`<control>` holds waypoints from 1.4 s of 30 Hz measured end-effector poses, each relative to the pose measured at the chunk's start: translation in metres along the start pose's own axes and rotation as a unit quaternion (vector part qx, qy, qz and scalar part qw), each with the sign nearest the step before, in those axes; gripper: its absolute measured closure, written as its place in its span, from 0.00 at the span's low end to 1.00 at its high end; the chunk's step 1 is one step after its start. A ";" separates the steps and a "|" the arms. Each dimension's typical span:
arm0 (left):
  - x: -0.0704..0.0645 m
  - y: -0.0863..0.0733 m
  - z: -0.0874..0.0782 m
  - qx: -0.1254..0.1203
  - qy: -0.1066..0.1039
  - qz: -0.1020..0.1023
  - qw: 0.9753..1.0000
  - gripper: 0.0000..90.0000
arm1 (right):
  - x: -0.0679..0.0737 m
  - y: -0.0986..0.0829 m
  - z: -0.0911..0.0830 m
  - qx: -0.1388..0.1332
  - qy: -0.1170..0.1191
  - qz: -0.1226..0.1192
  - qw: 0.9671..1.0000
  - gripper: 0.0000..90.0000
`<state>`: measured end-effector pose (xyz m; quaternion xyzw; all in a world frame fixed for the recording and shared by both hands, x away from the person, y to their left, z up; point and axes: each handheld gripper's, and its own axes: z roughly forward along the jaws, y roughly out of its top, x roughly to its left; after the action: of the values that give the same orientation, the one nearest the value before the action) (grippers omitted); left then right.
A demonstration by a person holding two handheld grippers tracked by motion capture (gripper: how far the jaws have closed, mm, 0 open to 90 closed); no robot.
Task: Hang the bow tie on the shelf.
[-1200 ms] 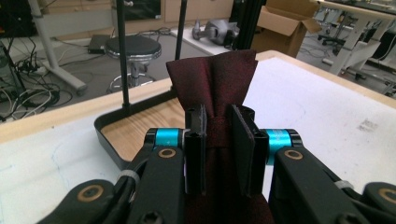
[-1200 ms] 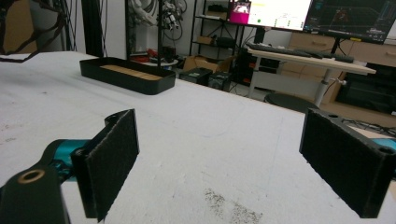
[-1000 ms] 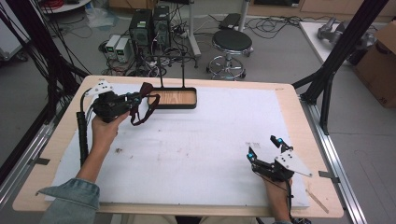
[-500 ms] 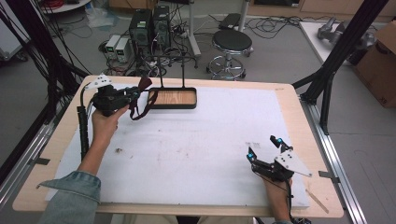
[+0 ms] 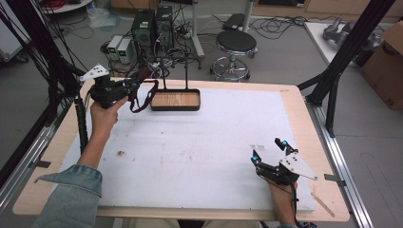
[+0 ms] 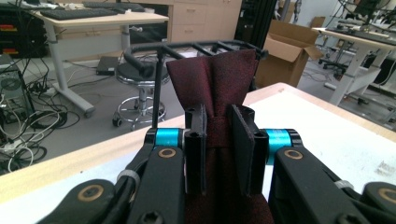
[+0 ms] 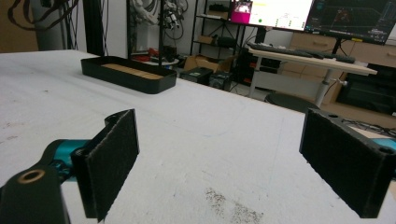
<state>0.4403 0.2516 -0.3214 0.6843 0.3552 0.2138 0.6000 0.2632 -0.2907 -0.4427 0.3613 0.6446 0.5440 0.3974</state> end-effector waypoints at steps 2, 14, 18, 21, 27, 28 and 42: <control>0.002 0.002 0.002 0.001 0.002 -0.001 1.000 0.84 | 0.000 0.000 0.000 -0.001 0.000 0.000 1.000 0.12; 0.012 0.004 0.006 -0.011 0.003 -0.016 1.000 0.84 | 0.000 0.000 0.000 0.001 0.000 0.004 1.000 0.12; 0.015 0.008 0.007 -0.013 0.004 -0.015 1.000 0.84 | 0.000 0.000 0.000 0.001 0.000 0.003 1.000 0.12; 0.018 0.013 0.009 -0.014 0.008 -0.017 1.000 0.84 | 0.000 0.000 0.000 0.001 0.000 0.003 1.000 0.12; 0.021 0.022 0.013 -0.019 0.009 -0.019 1.000 0.84 | 0.000 0.000 0.001 0.001 0.001 0.002 1.000 0.12; 0.021 0.023 0.013 -0.020 0.010 -0.018 1.000 0.84 | 0.000 0.000 0.001 0.001 0.002 0.002 1.000 0.12; 0.033 0.028 0.027 -0.021 0.034 -0.030 0.999 0.84 | 0.001 0.000 0.000 0.002 0.004 0.000 1.000 0.12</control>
<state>0.4873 0.2573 -0.3033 0.6527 0.3916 0.2261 0.6079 0.2633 -0.2900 -0.4428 0.3600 0.6470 0.5442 0.3945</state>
